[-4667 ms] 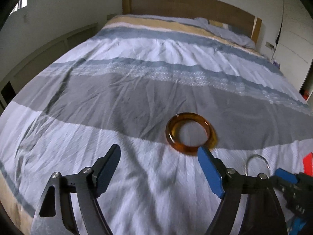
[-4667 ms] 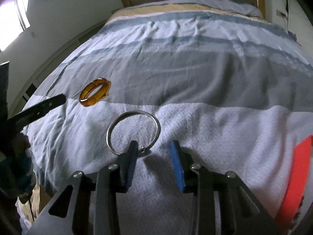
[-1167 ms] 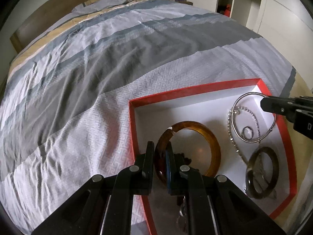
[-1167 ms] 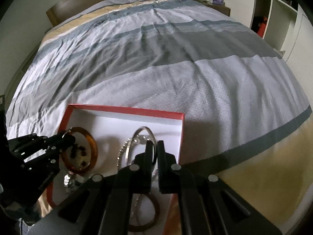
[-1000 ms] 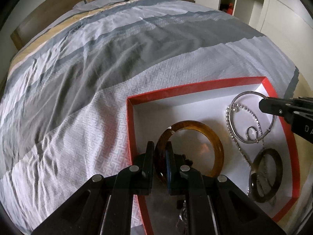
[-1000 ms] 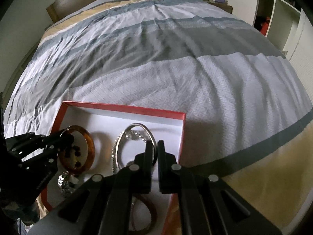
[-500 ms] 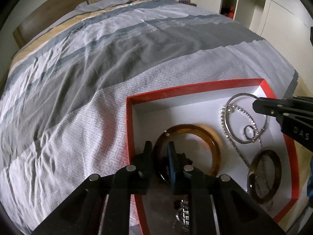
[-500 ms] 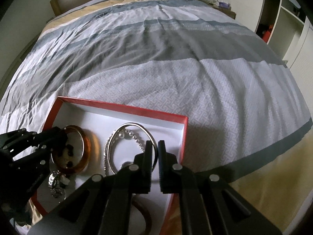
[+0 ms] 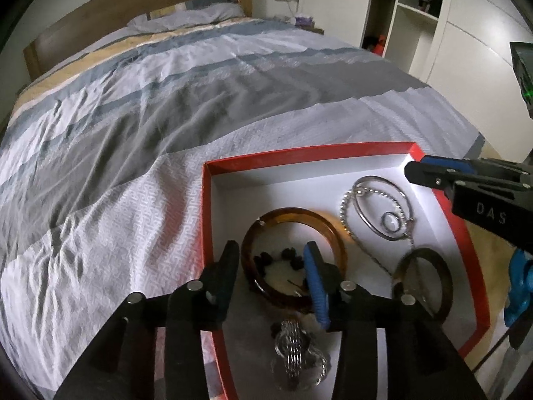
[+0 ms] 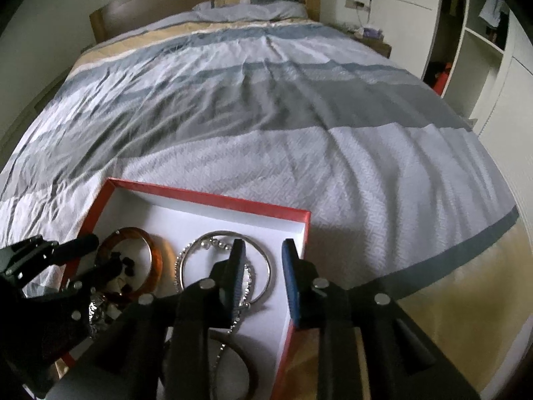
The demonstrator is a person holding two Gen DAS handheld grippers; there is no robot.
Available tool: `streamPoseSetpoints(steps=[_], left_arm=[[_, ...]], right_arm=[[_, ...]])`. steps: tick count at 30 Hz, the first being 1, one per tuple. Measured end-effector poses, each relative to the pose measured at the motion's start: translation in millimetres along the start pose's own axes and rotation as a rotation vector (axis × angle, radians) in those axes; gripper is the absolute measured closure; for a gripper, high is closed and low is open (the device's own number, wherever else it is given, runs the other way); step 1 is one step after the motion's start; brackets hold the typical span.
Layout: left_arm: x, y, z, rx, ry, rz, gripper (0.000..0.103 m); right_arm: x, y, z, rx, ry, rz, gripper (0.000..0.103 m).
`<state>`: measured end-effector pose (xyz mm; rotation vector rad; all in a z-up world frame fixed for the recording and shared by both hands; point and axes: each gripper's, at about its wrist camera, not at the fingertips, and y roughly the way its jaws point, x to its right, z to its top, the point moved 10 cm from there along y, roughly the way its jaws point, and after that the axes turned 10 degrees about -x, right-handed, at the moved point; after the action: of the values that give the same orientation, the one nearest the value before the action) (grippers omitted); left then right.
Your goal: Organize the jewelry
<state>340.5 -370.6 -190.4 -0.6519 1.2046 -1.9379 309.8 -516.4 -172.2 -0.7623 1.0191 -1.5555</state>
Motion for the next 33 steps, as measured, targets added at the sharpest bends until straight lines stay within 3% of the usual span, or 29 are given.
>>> streamPoseSetpoints(steps=[1,5,8,17,22,27,29,33], left_arm=[[-1,-3,-1,0.011,-0.004,0.008,0.052],[-3,-20,-5,0.055,-0.009,-0.005,0.052],[-9,-32,-6,0.09,-0.018,0.012,0.043],[-57,-61,-26,0.145,-0.111,0.085,0.036],[-74,-91,-55,0.186,-0.148,0.139,0.03],[-91,-131,-92,0.172,-0.222,0.184,0.023],[-96,-147,-106,0.175,-0.236,0.208,0.021],[-105,-178,-130,0.181,-0.255,0.255,0.019]], right_arm=[[0,-3,-1,0.008,0.004,-0.001,0.081],[-2,-12,-5,0.038,0.02,0.002,0.08],[-9,-18,-10,0.059,0.024,0.01,0.077],[-42,-31,-34,0.107,-0.008,0.031,0.072],[-71,-53,-52,0.152,-0.027,0.059,0.072],[-101,-88,-77,0.146,-0.025,0.093,0.071],[-113,-100,-87,0.141,-0.036,0.098,0.064],[-135,-121,-106,0.137,-0.059,0.113,0.062]])
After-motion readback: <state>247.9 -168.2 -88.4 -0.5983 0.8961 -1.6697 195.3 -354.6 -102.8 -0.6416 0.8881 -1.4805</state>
